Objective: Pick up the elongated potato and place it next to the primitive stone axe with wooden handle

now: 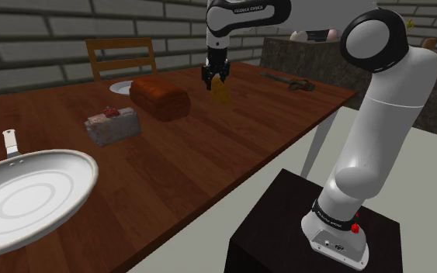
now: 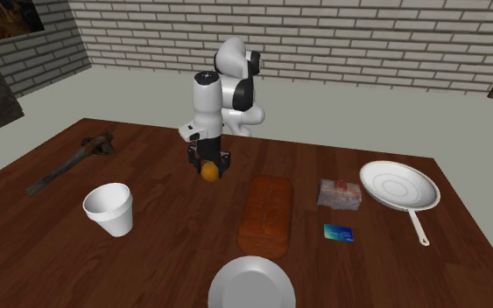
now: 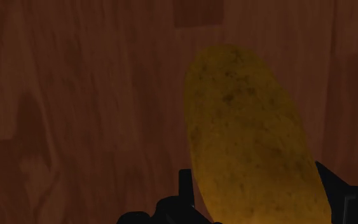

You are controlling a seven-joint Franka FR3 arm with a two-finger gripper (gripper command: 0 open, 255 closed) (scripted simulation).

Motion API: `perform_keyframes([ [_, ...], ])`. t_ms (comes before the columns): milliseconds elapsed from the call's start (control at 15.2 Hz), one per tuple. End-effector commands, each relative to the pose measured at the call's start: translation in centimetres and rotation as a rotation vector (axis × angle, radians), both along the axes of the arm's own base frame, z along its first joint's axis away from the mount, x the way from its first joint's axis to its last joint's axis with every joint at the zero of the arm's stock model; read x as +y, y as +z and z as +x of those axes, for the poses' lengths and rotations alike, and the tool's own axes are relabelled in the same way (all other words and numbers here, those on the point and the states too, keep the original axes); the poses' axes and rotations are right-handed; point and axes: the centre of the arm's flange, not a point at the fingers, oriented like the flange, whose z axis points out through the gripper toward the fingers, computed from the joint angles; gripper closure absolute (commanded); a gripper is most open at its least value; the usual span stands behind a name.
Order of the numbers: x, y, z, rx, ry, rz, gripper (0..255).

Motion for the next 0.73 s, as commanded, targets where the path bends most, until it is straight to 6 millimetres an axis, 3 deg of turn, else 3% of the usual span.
perform_keyframes([
  [0,0.1,1.1,0.0,0.000,0.000,0.000,255],
  [660,0.1,6.4,0.0,0.000,0.000,0.000,255],
])
